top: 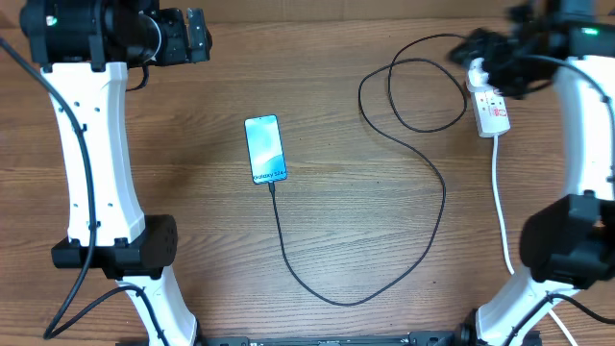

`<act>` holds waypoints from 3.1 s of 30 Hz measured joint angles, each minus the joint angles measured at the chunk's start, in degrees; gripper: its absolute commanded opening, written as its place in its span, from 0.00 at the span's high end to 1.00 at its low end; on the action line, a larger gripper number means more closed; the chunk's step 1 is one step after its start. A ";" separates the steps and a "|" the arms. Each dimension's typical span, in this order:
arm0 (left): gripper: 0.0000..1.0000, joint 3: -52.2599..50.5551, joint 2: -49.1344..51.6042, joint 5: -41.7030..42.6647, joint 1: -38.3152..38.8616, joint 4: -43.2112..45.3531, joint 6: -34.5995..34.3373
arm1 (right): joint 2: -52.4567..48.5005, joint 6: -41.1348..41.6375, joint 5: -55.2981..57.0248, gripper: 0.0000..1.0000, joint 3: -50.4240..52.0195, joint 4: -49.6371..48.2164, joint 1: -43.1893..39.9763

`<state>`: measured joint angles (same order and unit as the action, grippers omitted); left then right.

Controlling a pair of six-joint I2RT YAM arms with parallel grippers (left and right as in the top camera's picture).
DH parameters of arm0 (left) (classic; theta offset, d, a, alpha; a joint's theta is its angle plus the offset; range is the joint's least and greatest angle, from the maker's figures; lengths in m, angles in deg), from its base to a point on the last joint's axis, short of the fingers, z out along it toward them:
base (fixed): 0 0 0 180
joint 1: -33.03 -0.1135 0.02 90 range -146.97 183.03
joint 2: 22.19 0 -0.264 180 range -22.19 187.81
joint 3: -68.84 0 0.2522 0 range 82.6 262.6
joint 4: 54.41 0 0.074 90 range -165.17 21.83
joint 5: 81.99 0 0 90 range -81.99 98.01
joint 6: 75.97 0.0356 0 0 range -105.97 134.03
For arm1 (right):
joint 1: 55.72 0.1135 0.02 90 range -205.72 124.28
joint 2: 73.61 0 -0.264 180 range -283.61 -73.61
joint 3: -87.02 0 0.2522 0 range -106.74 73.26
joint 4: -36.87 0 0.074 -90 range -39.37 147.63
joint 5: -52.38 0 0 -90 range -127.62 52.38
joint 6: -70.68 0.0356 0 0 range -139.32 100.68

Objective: Plug charger to phone and switch on socket

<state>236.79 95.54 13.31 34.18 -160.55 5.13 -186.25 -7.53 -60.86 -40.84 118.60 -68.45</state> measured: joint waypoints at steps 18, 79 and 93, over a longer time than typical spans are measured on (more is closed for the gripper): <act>0.00 -0.20 1.44 0.00 0.00 -0.07 0.00 | -0.50 4.70 11.93 0.00 0.00 -8.85 -10.38; 0.00 -0.20 1.44 0.00 0.00 -0.22 0.00 | -22.97 4.72 16.20 0.00 2.84 -20.92 -10.36; 0.00 -0.20 1.44 0.00 0.00 -0.22 -0.02 | -22.97 4.70 16.50 0.00 2.84 -20.92 -9.49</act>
<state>236.59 96.98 13.31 34.18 -160.77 5.10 -209.22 -2.83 -44.36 -38.00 97.68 -77.94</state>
